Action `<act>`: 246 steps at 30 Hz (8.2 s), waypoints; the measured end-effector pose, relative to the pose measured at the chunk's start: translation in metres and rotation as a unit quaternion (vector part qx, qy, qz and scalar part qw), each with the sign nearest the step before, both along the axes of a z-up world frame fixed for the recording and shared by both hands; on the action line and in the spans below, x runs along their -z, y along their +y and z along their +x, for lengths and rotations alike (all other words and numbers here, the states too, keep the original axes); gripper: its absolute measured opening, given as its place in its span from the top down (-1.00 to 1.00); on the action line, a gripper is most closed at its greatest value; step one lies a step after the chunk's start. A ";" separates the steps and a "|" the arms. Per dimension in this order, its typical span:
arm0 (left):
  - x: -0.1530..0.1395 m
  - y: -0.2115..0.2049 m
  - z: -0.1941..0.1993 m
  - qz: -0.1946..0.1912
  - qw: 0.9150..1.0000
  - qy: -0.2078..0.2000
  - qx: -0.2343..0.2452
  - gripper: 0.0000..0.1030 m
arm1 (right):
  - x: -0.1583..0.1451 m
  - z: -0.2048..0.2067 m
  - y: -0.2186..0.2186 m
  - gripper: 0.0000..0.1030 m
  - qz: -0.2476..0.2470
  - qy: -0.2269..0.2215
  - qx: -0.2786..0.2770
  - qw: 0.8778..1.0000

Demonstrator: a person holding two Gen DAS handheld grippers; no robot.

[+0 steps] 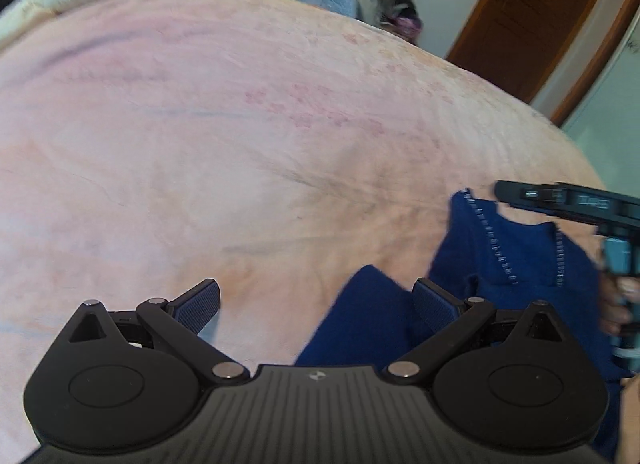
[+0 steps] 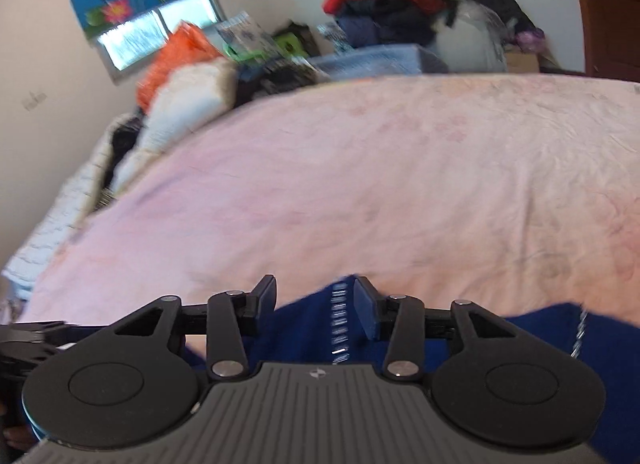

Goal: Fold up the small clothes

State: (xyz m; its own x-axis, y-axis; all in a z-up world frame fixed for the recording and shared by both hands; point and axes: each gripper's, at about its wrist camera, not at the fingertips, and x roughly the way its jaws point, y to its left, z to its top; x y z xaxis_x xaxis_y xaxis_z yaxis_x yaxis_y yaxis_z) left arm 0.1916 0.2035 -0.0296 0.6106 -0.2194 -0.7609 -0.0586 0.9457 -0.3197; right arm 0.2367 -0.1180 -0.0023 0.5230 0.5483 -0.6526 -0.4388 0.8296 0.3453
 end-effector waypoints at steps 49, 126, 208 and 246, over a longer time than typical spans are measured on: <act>-0.029 0.034 -0.029 0.170 0.981 -0.052 -0.081 0.82 | -0.004 -0.058 0.048 0.01 -0.088 -0.089 -0.184 0.975; -0.041 0.053 -0.306 0.121 0.986 0.012 0.113 0.89 | -0.009 -0.336 0.124 -0.55 -0.062 -0.089 -0.444 0.889; -0.066 0.082 -0.276 -0.052 0.991 -0.064 0.107 0.83 | -0.034 -0.288 0.077 -0.55 0.012 -0.069 -0.346 0.936; -0.075 -0.284 -0.009 -0.010 0.931 -0.048 0.363 0.79 | 0.050 -0.166 -0.196 -0.94 0.046 -0.027 0.132 0.990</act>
